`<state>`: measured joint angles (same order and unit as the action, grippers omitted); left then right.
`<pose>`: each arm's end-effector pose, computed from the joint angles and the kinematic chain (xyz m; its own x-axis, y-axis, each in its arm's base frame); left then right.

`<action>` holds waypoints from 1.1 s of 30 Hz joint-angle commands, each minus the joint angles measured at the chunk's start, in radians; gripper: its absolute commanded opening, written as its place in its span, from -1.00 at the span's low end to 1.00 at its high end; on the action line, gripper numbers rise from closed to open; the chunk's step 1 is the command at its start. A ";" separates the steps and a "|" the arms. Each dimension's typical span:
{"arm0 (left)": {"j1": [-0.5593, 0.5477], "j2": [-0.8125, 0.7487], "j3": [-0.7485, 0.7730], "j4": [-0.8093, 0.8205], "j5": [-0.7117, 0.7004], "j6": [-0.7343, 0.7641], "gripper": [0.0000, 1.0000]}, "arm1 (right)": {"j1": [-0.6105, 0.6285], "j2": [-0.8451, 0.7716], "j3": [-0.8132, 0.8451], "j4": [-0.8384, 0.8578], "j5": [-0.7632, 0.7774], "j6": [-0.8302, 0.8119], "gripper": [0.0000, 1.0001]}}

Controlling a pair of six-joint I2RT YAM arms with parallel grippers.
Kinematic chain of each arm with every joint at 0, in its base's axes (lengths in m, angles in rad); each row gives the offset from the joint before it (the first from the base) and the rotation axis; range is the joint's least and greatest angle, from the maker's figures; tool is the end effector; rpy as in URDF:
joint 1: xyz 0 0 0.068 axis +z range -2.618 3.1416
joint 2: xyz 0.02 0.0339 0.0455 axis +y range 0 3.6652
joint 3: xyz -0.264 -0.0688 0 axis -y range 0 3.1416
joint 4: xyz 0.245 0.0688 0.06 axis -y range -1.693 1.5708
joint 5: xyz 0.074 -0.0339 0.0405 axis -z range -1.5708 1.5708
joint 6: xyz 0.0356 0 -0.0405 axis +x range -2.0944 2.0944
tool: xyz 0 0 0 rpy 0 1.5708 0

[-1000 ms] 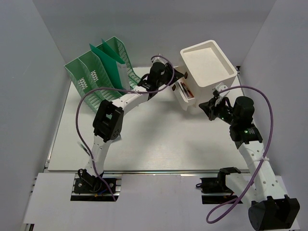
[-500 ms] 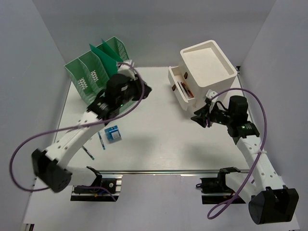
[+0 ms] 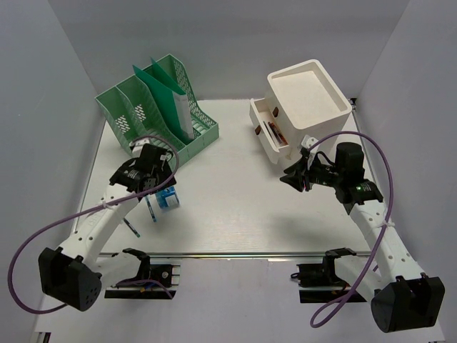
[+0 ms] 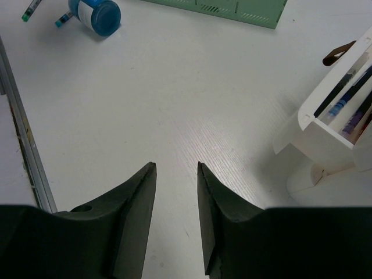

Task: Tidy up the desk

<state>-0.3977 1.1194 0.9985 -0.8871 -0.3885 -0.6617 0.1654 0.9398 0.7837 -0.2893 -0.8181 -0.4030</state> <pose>0.2010 -0.0698 0.2906 -0.7209 -0.3140 -0.6178 -0.3434 0.9362 -0.0751 0.1973 0.0593 0.3055 -0.0920 -0.2872 -0.9535 -0.8678 0.4927 -0.0647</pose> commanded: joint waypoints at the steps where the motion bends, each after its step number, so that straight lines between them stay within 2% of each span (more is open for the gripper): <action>1: 0.086 -0.036 -0.081 -0.041 0.034 -0.064 0.61 | 0.006 -0.006 0.045 0.015 -0.006 0.003 -0.20; 4: 0.163 -0.024 -0.124 0.010 0.114 -0.064 0.59 | 0.005 -0.009 0.043 0.015 -0.004 0.004 -0.20; 11: 0.282 0.016 -0.159 0.068 0.071 0.007 0.40 | 0.008 -0.007 0.042 0.013 0.000 -0.005 -0.21; 14: 0.328 0.048 -0.198 0.114 0.115 0.014 0.28 | 0.006 -0.004 0.042 0.012 0.007 -0.007 -0.21; 17: 0.355 0.075 -0.230 0.160 0.154 0.011 0.17 | 0.005 -0.004 0.040 0.012 0.010 -0.008 -0.21; 24: 0.402 0.178 -0.230 0.224 0.227 0.039 0.10 | 0.005 0.004 0.040 0.010 0.011 -0.016 -0.21; 33: 0.421 0.301 -0.222 0.251 0.214 0.080 0.06 | 0.005 0.013 0.038 0.009 0.016 -0.017 -0.21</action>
<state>0.0124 1.4197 0.7544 -0.6651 -0.1818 -0.6044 0.1669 0.9455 0.7837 -0.2893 -0.8028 -0.4049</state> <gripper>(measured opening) 0.533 0.398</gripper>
